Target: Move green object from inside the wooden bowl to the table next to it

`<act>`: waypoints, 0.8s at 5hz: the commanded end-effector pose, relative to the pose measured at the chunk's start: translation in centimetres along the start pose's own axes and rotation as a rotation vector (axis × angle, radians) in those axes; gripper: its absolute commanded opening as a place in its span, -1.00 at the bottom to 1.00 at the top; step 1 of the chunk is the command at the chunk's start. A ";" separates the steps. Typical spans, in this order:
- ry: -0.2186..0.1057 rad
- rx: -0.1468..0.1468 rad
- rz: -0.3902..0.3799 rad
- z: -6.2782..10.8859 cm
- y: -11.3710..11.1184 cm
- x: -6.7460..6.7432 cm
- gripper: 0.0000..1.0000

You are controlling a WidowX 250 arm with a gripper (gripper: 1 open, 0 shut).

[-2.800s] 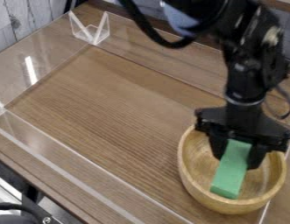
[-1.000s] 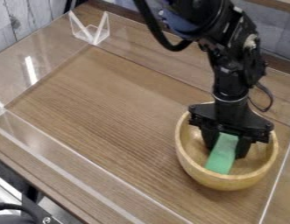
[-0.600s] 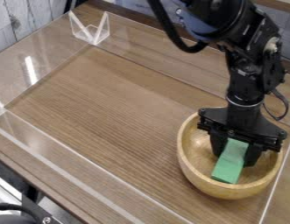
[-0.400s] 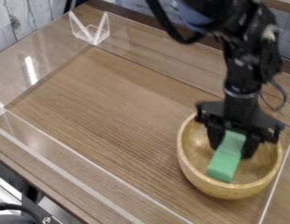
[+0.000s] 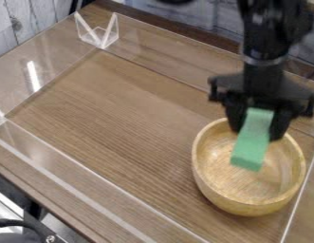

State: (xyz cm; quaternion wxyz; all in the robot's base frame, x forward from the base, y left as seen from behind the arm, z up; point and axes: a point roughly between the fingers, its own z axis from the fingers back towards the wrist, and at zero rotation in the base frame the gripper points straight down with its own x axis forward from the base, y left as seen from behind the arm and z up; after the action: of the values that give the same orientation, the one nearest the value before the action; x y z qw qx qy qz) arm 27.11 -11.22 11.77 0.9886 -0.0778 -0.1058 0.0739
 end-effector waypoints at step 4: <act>-0.122 -0.035 -0.024 4.3 4.1 0.3 -1.00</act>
State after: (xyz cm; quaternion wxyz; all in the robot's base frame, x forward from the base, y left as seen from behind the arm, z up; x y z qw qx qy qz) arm 25.62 -6.61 14.55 0.9822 -0.0852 -0.1538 0.0656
